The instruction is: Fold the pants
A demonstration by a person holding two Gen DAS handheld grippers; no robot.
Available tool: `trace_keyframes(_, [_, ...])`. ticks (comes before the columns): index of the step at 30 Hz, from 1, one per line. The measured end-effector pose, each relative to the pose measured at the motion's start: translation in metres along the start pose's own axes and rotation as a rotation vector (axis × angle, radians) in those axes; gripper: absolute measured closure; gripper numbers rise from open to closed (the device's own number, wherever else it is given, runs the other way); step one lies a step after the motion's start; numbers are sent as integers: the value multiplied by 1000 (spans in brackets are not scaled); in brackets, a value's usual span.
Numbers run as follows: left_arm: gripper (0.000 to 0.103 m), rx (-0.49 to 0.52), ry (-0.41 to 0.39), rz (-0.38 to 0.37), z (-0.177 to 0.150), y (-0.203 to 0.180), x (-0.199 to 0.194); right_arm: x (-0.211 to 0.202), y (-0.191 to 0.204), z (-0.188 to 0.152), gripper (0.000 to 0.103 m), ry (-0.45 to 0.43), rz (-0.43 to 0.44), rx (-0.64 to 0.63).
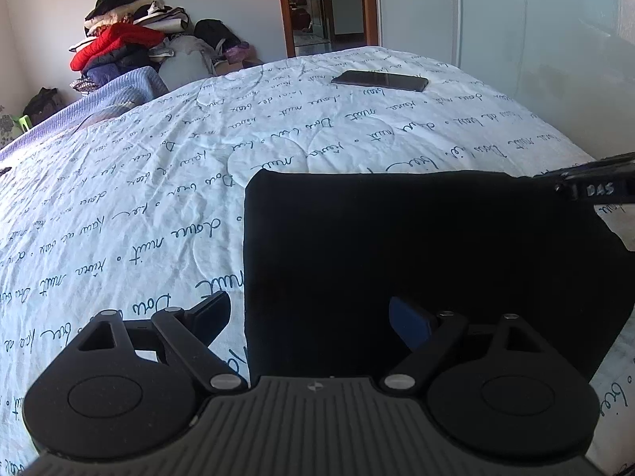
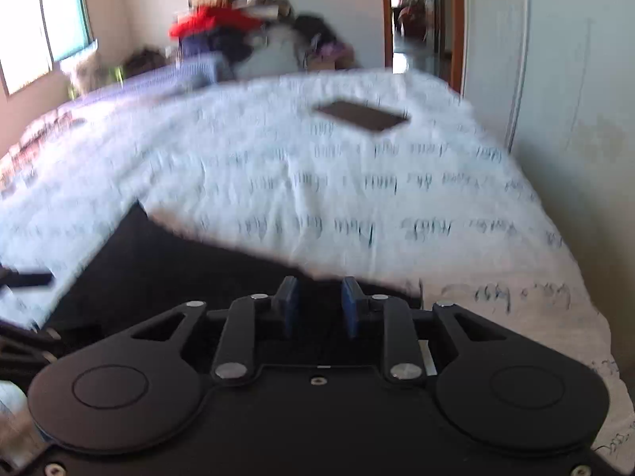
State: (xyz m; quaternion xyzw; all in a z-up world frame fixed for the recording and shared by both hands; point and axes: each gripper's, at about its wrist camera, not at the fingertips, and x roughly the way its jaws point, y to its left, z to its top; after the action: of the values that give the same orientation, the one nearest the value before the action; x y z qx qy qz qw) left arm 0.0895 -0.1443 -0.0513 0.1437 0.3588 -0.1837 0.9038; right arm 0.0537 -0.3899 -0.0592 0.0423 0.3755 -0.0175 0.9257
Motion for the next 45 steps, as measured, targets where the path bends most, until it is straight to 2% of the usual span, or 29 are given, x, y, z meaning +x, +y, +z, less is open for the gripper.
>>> trace_keyframes(1, [14,3,-6,-5,-1,1,-3,0,-1,1,81,0,-31,10])
trace_keyframes(3, [14,16,-23,1,-4,2,-10,-13,6,11,79,-37,-23,40])
trace_keyframes(5, [14,18,-23,0,-6,4,-13,-31,26,25,79,-101,65,4])
trace_keyframes(8, [14,-33,28,-66,-12,8,-9,-34,70,49,79,-130,233,-93])
trace_keyframes(12, [15,-120,26,-88,-25,14,-17,5,134,75,79,-69,344,-260])
trace_keyframes(15, [14,-114,-8,-77,-32,15,-28,49,173,83,79,52,464,-326])
trace_keyframes(16, [13,-101,-14,-74,-34,13,-29,64,184,84,79,86,466,-354])
trace_keyframes(18, [13,-63,-7,-65,-38,7,-25,94,200,82,80,115,380,-408])
trace_keyframes(19, [13,-64,-6,-58,-41,6,-24,109,202,83,81,122,369,-399])
trace_keyframes(22, [15,-72,-14,-73,-39,9,-29,119,193,96,81,131,382,-261])
trace_keyframes(25, [15,-102,-46,-100,-37,17,-37,81,182,95,81,52,380,-260])
trace_keyframes(29, [14,-135,-44,-182,-34,22,-37,21,161,68,78,-16,346,-288])
trace_keyframes(31, [13,-126,22,-210,-35,19,-26,5,149,50,78,1,332,-282])
trace_keyframes(33, [8,-121,43,-196,-41,16,-17,1,138,32,76,39,298,-294])
trace_keyframes(35, [6,-134,43,-191,-44,18,-16,16,131,19,71,78,186,-318])
trace_keyframes(37, [10,-151,56,-200,-42,22,-20,10,125,9,71,28,44,-326])
trace_keyframes(38, [13,-162,53,-204,-40,27,-24,-3,118,6,70,-10,7,-310])
trace_keyframes(41, [13,-182,13,-182,-40,33,-38,-45,91,-1,64,-111,9,-172])
trace_keyframes(45, [13,-160,32,-192,-34,25,-33,-60,74,-29,64,-46,23,-130])
